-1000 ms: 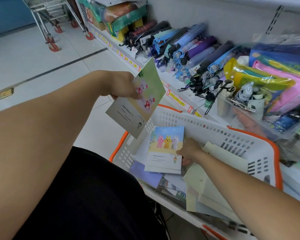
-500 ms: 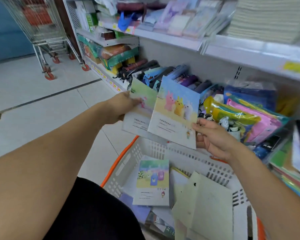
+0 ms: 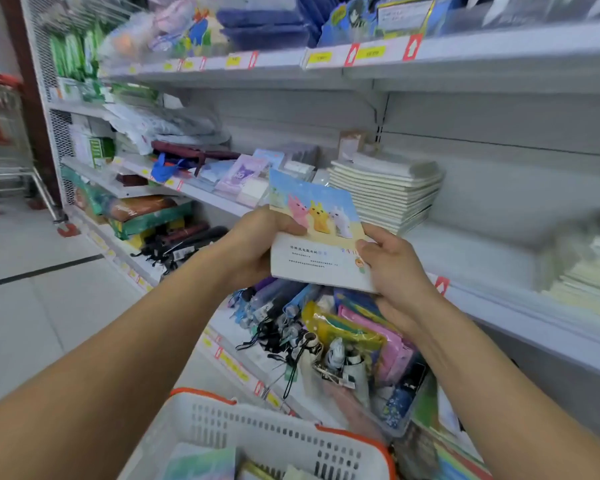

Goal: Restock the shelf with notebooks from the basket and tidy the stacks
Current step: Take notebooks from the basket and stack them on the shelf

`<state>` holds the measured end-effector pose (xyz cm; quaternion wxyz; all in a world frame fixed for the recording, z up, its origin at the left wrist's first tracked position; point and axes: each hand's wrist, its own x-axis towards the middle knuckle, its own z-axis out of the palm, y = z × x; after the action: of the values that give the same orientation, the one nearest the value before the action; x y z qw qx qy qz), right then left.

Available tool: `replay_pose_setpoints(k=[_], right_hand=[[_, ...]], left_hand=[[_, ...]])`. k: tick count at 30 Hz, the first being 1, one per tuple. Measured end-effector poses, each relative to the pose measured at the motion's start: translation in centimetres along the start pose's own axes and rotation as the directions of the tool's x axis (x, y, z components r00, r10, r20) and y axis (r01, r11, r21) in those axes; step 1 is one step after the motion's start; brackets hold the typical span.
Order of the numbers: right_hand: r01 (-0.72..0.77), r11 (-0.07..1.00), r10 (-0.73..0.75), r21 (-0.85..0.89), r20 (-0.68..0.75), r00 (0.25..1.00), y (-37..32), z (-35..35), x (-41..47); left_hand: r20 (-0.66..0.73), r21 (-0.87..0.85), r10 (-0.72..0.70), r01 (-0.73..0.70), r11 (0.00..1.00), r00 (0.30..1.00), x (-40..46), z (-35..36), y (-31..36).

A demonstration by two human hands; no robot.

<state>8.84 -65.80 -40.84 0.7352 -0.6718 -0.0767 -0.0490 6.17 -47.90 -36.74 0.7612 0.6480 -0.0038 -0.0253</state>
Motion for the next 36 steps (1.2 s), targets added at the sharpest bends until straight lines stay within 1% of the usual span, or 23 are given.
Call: replay_pose_setpoints(k=[1, 2, 4, 5, 6, 7, 9, 10, 12, 14, 15, 18, 20, 22, 23, 24, 26, 27, 29, 31, 33, 36], right_hand=[[0.041, 0.999, -0.041, -0.006, -0.067, 0.997, -0.8, -0.5, 0.5], [0.091, 0.996, -0.091, -0.008, -0.133, 0.987, -1.6, -1.0, 0.9], [0.203, 0.978, -0.208, -0.045, -0.214, 0.954, -3.2, -1.6, 2.0], [0.247, 0.964, -0.262, -0.095, -0.206, 0.943, -4.1, -1.8, 2.3], [0.273, 0.952, -0.293, -0.139, -0.152, 0.944, -4.8, -2.1, 2.6], [0.265, 0.953, -0.278, -0.148, -0.07, 0.958, -5.4, -2.3, 2.7], [0.178, 0.981, -0.171, -0.075, 0.092, 0.981, -6.4, -2.5, 2.6], [0.141, 0.99, -0.138, -0.023, 0.121, 0.983, -6.7, -2.7, 2.9], [0.114, 0.991, -0.119, 0.071, 0.069, 0.991, -7.3, -3.1, 4.1], [0.116, 0.986, -0.115, 0.117, -0.009, 0.993, -8.2, -3.4, 6.3], [0.105, 0.983, -0.1, 0.149, -0.04, 0.994, -8.9, -3.5, 7.6], [0.097, 0.964, -0.07, 0.248, -0.115, 0.991, -10.9, -4.1, 12.8], [0.068, 0.969, -0.026, 0.236, -0.177, 0.984, -11.9, -4.9, 16.7], [-0.026, 0.993, 0.047, 0.113, -0.187, 0.981, -11.9, -6.2, 19.9], [-0.097, 0.995, 0.094, -0.011, -0.168, 0.981, -11.6, -6.8, 21.0], [-0.174, 0.969, 0.151, -0.173, -0.136, 0.979, -11.3, -7.5, 22.0], [-0.246, 0.845, 0.222, -0.474, -0.108, 0.969, -10.7, -8.5, 23.1], [-0.249, 0.775, 0.227, -0.581, -0.111, 0.967, -10.6, -8.8, 23.4], [-0.225, 0.649, 0.178, -0.727, -0.142, 0.974, -10.3, -9.4, 23.9], [-0.171, 0.569, 0.089, -0.804, -0.146, 0.985, -9.8, -10.0, 24.4], [-0.091, 0.504, 0.004, -0.859, -0.104, 0.995, -9.3, -10.1, 24.4], [0.013, 0.287, -0.124, -0.958, -0.023, 0.992, -8.8, -9.6, 24.6]], left_hand=[[0.027, -0.026, -0.012, 0.012, 1.0, 1.0, 0.4, 0.8, 0.7], [0.047, -0.015, -0.009, 0.01, 1.0, 0.999, 0.9, 1.6, 1.3], [0.041, 0.061, 0.029, -0.031, 0.998, 0.999, 2.1, 3.0, 2.0], [0.021, 0.105, 0.077, -0.079, 0.991, 0.997, 2.8, 3.5, 2.2], [0.003, 0.133, 0.13, -0.129, 0.983, 0.992, 3.6, 3.9, 2.3], [-0.011, 0.133, 0.176, -0.173, 0.976, 0.984, 4.3, 4.1, 2.4], [-0.032, 0.091, 0.235, -0.231, 0.969, 0.971, 5.7, 4.3, 2.8], [-0.034, 0.057, 0.25, -0.247, 0.967, 0.968, 6.3, 4.4, 3.0], [-0.003, -0.05, 0.264, -0.264, 0.963, 0.965, 6.7, 4.8, 3.4], [0.049, -0.189, 0.256, -0.242, 0.952, 0.966, 7.1, 5.3, 3.8], [0.066, -0.223, 0.26, -0.24, 0.945, 0.963, 7.6, 5.4, 3.8], [0.039, -0.23, 0.266, -0.25, 0.94, 0.963, 9.0, 4.9, 3.6], [0.006, -0.227, 0.259, -0.251, 0.941, 0.966, 9.9, 4.3, 3.3], [-0.008, -0.23, 0.25, -0.245, 0.942, 0.968, 10.5, 4.0, 2.9], [-0.013, -0.228, 0.244, -0.24, 0.944, 0.97, 10.7, 4.0, 2.7], [-0.017, -0.224, 0.236, -0.234, 0.946, 0.972, 11.0, 3.9, 2.6], [-0.018, -0.204, 0.221, -0.22, 0.954, 0.975, 11.3, 3.7, 2.4], [-0.017, -0.187, 0.218, -0.217, 0.958, 0.976, 11.4, 3.6, 2.3], [-0.007, -0.146, 0.22, -0.218, 0.965, 0.976, 11.5, 3.4, 2.2], [-0.007, -0.124, 0.217, -0.216, 0.969, 0.976, 11.6, 3.0, 2.2], [-0.013, -0.098, 0.206, -0.206, 0.974, 0.979, 11.8, 2.6, 2.0], [-0.023, -0.056, 0.192, -0.193, 0.98, 0.981, 12.0, 2.2, 1.7]])
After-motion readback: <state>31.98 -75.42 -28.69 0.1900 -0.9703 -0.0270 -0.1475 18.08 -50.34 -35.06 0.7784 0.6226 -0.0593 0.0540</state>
